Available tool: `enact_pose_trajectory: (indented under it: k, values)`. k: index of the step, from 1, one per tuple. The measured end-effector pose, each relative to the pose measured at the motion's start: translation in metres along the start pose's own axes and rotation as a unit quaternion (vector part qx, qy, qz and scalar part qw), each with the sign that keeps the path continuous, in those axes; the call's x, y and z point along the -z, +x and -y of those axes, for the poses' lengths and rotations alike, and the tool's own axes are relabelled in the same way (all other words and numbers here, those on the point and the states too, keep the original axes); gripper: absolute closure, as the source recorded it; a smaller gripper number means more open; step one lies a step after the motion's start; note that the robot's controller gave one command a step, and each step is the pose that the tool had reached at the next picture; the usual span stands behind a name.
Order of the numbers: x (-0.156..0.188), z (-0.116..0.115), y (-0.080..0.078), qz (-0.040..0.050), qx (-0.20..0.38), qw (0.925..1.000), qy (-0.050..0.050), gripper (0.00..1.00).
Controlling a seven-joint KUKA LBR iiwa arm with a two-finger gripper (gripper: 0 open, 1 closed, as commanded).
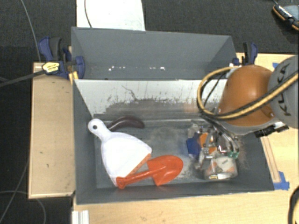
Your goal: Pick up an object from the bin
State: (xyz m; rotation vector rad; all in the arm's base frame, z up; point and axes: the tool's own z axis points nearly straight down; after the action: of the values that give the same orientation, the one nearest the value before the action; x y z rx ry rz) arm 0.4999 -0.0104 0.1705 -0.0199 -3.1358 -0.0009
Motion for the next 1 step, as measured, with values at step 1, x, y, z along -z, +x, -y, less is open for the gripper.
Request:
enact_pose_trajectory:
  k: [1]
  values:
    - [0.0039,0.0000,-0.0019,0.0042,0.001,1.0000,0.000,0.00]
